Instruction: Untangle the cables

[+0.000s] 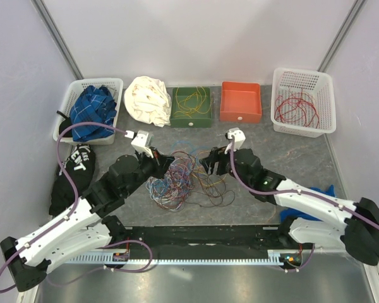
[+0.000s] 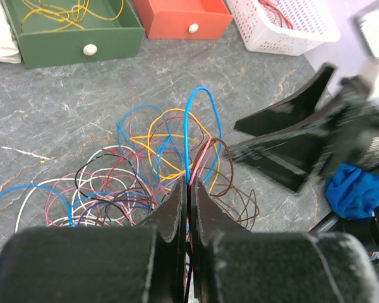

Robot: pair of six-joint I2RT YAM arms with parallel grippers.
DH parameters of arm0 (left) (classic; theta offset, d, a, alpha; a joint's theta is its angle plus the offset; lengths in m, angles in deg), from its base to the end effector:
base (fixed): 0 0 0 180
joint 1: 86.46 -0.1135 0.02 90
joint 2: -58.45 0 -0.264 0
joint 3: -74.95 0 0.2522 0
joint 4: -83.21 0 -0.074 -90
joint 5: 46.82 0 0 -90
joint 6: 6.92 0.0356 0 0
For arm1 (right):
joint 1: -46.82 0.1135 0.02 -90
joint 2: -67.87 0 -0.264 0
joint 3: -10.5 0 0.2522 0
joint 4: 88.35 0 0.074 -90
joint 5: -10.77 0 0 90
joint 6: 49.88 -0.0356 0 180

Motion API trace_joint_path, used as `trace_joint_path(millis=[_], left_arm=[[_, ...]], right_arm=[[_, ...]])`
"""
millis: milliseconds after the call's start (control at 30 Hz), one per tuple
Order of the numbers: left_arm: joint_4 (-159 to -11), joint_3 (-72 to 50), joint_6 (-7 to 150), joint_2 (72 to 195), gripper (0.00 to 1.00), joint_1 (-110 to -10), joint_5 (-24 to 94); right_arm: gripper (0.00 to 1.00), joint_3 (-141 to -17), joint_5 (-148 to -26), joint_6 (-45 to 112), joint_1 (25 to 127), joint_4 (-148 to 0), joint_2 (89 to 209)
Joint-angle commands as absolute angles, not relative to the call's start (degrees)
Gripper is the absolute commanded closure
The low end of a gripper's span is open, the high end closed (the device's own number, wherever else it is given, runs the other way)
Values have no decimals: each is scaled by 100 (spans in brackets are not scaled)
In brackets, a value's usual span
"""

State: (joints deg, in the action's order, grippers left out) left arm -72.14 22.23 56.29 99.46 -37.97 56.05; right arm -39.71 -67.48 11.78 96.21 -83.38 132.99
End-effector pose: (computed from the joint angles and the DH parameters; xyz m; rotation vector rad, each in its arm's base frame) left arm 0.1210 -0.1248 0.3136 0.1846 1.8431 -0.7324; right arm 0.1715 0.1889 0.2511 -0.2201 1.9642 0.7101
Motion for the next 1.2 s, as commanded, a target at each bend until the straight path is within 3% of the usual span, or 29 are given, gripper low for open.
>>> trace_joint_path(millis=[0, 167, 433, 833, 933, 1100, 1133, 1167], left_arm=[[-7310, 2313, 5926, 9826, 98, -3821, 5470], [-7380, 2401, 5944, 9835, 98, -3821, 5303], [-7617, 2454, 5891, 9861, 98, -3821, 4925], [-7679, 2471, 5812, 9896, 98, -3821, 4705], [-7705, 2471, 5794, 9905, 98, -3821, 4670], [-7653, 2498, 5777, 9923, 98, -3821, 4792], [-7618, 2498, 5742, 9931, 98, -3821, 4871], [-7557, 2480, 5716, 9940, 98, -3821, 4968]], right_arm=[[24, -3816, -6833, 962, 9630, -9330, 12292], [24, -3797, -7420, 988, 9639, -9849, 11779], [25, -4746, -7466, 1577, 9639, -8892, 12938], [30, -4711, -7606, 1692, 9639, -9172, 13580], [41, -4817, -7624, 1692, 9639, -9190, 13809], [94, -4940, -7344, 1595, 9639, -9129, 13837], [100, -4931, -7238, 1586, 9639, -9120, 13740], [100, -4914, -7150, 1578, 9639, -9111, 13495]])
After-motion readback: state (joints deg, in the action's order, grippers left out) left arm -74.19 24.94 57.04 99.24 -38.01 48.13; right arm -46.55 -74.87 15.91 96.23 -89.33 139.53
